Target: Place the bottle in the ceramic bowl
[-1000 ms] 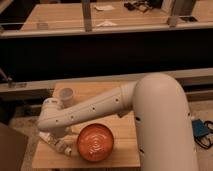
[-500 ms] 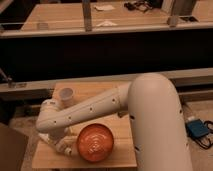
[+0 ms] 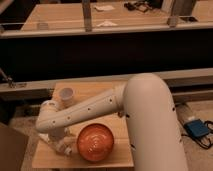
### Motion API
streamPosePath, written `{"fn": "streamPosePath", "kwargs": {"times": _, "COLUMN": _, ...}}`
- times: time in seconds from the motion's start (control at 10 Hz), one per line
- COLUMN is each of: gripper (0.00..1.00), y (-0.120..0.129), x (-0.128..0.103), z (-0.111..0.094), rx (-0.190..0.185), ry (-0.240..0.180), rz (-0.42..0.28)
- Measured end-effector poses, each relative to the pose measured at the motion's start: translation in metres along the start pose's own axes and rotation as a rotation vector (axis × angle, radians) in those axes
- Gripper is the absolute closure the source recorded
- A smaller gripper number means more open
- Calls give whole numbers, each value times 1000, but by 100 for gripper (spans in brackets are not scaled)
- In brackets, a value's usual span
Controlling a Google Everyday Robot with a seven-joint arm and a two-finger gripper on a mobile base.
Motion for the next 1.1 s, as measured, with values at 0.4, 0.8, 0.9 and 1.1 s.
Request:
{"fn": "streamPosePath", "kwargs": {"times": 0.4, "gripper": 35, "y": 1, "x": 0, "z": 9, "rx": -9, "ry": -18, "rz": -54}}
{"fn": "streamPosePath", "kwargs": {"times": 0.8, "gripper": 44, "y": 5, "x": 4, "z": 10, "rx": -8, "ry": -24, "rz": -81}}
{"fn": "streamPosePath", "kwargs": {"times": 0.9, "gripper": 44, "y": 8, "x": 4, "z": 10, "rx": -9, "ry": -26, "rz": -83}}
{"fn": "streamPosePath", "kwargs": {"times": 1.1, "gripper": 60, "y": 16, "x": 2, "z": 1, "rx": -3, "ry": -19, "rz": -89}}
